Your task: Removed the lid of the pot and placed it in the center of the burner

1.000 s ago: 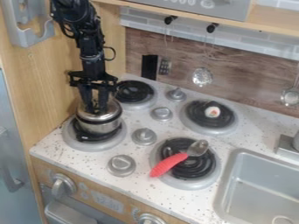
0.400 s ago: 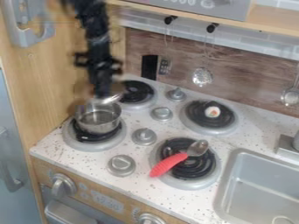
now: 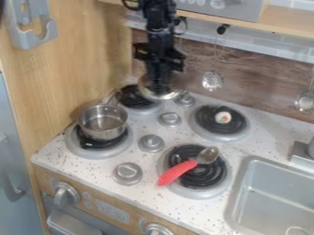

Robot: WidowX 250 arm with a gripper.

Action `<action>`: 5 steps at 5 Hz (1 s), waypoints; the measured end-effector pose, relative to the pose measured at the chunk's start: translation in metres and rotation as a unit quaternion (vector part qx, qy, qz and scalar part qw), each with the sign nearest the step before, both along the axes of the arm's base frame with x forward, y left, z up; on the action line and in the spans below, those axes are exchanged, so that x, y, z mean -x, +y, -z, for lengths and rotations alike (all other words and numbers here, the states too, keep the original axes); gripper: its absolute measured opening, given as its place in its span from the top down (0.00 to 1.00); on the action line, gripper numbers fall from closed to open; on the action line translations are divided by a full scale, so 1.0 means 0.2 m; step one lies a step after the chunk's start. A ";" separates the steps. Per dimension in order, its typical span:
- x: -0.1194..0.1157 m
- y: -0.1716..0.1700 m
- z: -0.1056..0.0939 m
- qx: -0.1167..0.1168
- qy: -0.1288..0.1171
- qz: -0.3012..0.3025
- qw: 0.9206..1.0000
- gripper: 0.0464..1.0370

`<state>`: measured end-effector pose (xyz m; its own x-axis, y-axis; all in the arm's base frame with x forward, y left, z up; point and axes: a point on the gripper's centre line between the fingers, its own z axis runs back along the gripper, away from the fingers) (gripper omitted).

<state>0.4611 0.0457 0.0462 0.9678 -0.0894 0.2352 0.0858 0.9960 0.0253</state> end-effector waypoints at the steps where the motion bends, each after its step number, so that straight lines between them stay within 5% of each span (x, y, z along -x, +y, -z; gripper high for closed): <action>1: 0.02 -0.06 0.14 0.010 0.038 0.008 0.999 0.80; 4: 0.09 -0.12 0.43 0.042 0.103 0.023 0.994 0.80; 5: 0.08 -0.14 0.42 0.050 0.096 0.031 0.994 0.80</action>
